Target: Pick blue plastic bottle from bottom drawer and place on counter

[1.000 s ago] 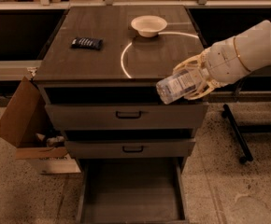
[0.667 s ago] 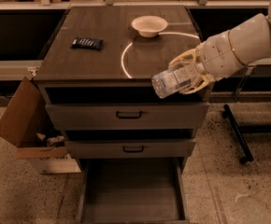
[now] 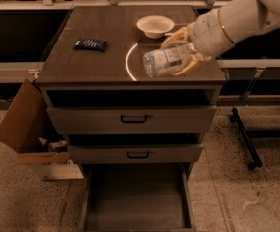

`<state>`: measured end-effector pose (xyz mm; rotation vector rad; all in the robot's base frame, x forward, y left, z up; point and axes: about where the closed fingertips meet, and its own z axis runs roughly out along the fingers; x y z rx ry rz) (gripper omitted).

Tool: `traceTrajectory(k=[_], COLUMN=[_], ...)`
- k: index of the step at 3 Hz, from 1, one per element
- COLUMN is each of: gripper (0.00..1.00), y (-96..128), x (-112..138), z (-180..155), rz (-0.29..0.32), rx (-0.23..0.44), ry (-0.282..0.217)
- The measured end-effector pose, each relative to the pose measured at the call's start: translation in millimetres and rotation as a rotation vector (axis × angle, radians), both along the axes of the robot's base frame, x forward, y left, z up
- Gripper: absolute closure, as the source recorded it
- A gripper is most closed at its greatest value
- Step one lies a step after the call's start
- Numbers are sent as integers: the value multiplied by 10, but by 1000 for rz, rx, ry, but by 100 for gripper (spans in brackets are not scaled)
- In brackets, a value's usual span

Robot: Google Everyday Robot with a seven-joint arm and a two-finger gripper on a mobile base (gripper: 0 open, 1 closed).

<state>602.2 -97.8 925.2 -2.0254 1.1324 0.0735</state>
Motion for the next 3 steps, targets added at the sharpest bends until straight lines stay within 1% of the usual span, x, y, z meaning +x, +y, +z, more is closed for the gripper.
traceTrajectory(k=[1, 2, 3], gripper=[100, 100, 100], y=[160, 283, 284], x=[315, 623, 623], z=[-75, -180, -180], rz=[-88, -185, -185], rx=[51, 128, 128], ry=[87, 168, 168])
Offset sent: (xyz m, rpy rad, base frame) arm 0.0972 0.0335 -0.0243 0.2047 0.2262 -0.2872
